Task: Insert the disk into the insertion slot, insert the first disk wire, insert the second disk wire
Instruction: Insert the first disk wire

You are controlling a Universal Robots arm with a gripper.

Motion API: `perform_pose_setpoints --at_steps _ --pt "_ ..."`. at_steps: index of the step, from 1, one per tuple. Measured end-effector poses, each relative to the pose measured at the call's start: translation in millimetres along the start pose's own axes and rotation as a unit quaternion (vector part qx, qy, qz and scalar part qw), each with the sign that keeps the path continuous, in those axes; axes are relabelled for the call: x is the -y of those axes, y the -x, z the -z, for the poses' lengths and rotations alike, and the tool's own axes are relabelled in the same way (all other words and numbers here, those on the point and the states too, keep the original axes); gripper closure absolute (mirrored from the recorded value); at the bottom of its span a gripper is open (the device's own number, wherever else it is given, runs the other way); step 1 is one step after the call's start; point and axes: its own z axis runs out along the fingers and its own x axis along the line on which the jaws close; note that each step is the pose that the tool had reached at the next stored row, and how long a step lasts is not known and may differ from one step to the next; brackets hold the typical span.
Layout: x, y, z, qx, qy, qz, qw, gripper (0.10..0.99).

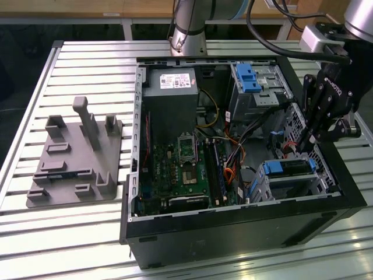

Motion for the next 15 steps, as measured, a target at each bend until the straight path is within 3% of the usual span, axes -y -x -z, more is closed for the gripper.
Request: perform_pose_setpoints --at_steps 3,7,15 --pt "0.0 -1.9 -0.2 0.0050 0.0003 0.000 1.0000 0.922" --pt "0.5 -8.3 -0.9 0.0259 0.0016 0.001 0.9997 0.922" --pt "0.6 -10.0 -1.1 0.0274 0.0017 0.002 0.9996 0.922"
